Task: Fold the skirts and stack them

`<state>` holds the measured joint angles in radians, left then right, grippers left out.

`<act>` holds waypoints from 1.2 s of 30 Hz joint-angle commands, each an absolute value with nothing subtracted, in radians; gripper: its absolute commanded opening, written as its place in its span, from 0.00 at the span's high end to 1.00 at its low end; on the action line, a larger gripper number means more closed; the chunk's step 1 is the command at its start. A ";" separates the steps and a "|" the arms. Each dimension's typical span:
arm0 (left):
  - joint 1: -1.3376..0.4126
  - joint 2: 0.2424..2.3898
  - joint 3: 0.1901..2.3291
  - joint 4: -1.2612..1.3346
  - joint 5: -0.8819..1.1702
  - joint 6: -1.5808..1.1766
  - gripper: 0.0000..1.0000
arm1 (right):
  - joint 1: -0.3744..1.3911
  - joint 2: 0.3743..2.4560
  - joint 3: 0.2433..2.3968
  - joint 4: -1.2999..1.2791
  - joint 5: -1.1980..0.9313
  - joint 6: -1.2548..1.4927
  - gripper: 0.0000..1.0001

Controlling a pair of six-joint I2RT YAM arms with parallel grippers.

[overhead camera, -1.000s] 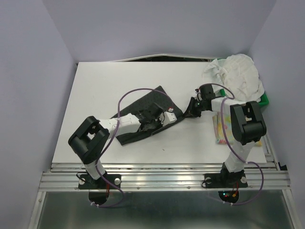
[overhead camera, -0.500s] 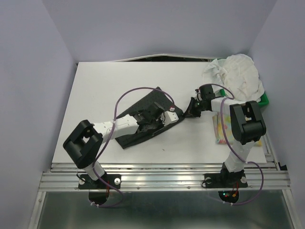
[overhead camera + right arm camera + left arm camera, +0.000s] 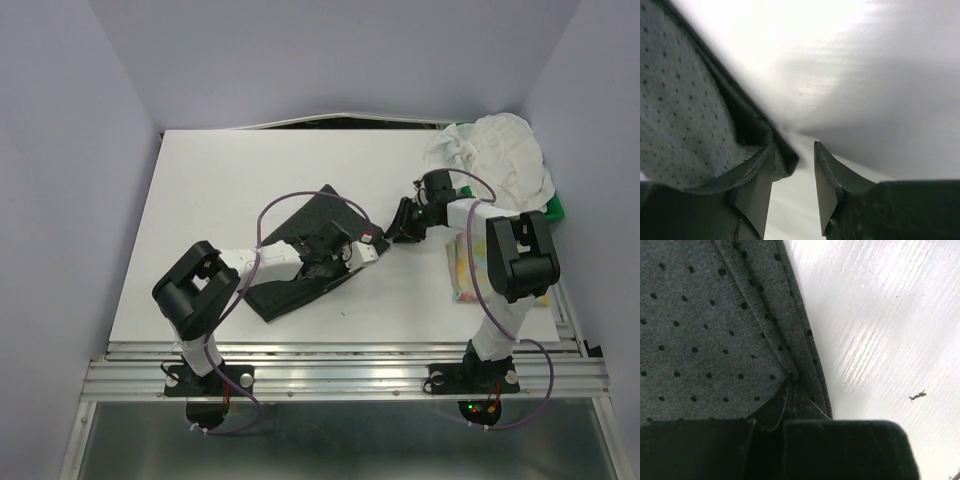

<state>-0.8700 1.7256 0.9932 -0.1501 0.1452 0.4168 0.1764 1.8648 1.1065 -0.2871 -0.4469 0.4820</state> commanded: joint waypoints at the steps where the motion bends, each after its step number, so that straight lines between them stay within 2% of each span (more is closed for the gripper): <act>1: -0.881 1.770 0.976 -0.189 0.181 0.413 1.00 | 0.120 1.804 1.230 -0.371 -0.394 0.402 0.56; 10: -0.881 1.795 1.003 -0.195 0.176 0.408 1.00 | 0.120 1.874 1.361 -0.380 -0.566 0.434 0.55; 13: -0.881 1.792 1.000 -0.195 0.172 0.405 1.00 | 0.140 1.902 1.381 -0.391 -0.591 0.434 0.51; 27: -0.881 1.784 0.997 -0.187 0.163 0.402 1.00 | 0.224 1.979 1.422 -0.497 -0.494 0.361 0.52; 29: -0.881 1.786 0.999 -0.187 0.160 0.402 1.00 | 0.236 1.979 1.420 -0.509 -0.495 0.354 0.56; 30: -0.881 1.787 0.999 -0.187 0.160 0.400 1.00 | 0.236 1.976 1.420 -0.515 -0.497 0.353 0.63; 33: -0.881 1.784 0.996 -0.187 0.161 0.399 1.00 | 0.236 1.961 1.433 -0.535 -0.492 0.344 0.75; 36: -0.881 1.784 0.993 -0.186 0.160 0.399 1.00 | 0.236 1.945 1.466 -0.572 -0.482 0.328 0.99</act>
